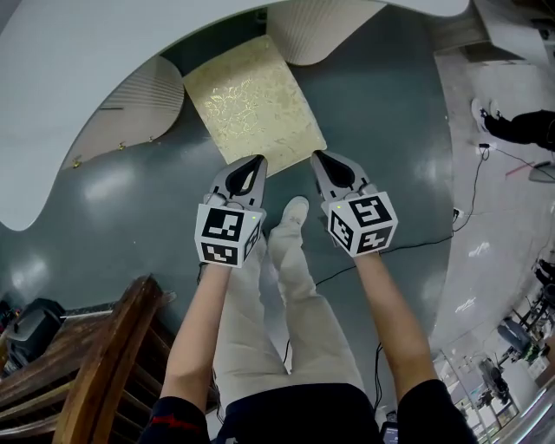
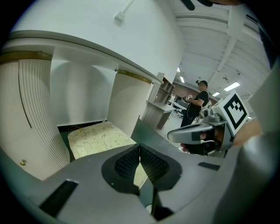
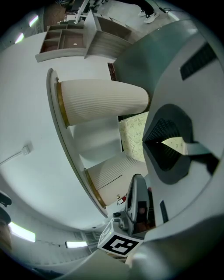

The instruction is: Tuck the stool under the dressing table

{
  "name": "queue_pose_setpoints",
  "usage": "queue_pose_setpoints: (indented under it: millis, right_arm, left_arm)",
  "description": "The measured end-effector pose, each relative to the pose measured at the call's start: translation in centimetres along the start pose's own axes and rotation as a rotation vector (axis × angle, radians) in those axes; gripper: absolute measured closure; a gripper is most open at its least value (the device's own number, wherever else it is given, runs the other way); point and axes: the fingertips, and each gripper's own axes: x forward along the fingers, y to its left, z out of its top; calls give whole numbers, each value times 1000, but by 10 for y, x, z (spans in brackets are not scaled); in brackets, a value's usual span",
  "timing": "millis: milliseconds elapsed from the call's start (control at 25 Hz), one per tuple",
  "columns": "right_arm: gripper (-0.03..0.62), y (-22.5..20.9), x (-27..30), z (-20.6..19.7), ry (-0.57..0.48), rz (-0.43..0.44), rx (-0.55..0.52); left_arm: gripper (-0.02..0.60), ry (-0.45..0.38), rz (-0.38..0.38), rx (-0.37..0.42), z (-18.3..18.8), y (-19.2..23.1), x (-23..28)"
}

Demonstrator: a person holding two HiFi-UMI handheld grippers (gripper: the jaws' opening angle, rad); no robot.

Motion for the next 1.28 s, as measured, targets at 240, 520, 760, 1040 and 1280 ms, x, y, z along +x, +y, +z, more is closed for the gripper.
queue_pose_setpoints:
  millis: [240, 520, 760, 1040, 1280]
  right_arm:
    - [585, -9, 14, -22, 45, -9, 5]
    - [585, -7, 32, -53, 106, 2, 4]
    - [585, -8, 50, -86, 203, 8, -22]
    - [585, -15, 63, -111, 284, 29, -54]
    - [585, -19, 72, -128, 336, 36, -57]
  left_arm:
    - [565, 29, 17, -58, -29, 9, 5]
    - [565, 61, 53, -172, -65, 24, 6]
    - [565, 97, 91, -194, -94, 34, 5]
    - [563, 149, 131, -196, -122, 44, 5]
    - [561, 209, 162, -203, -155, 53, 5]
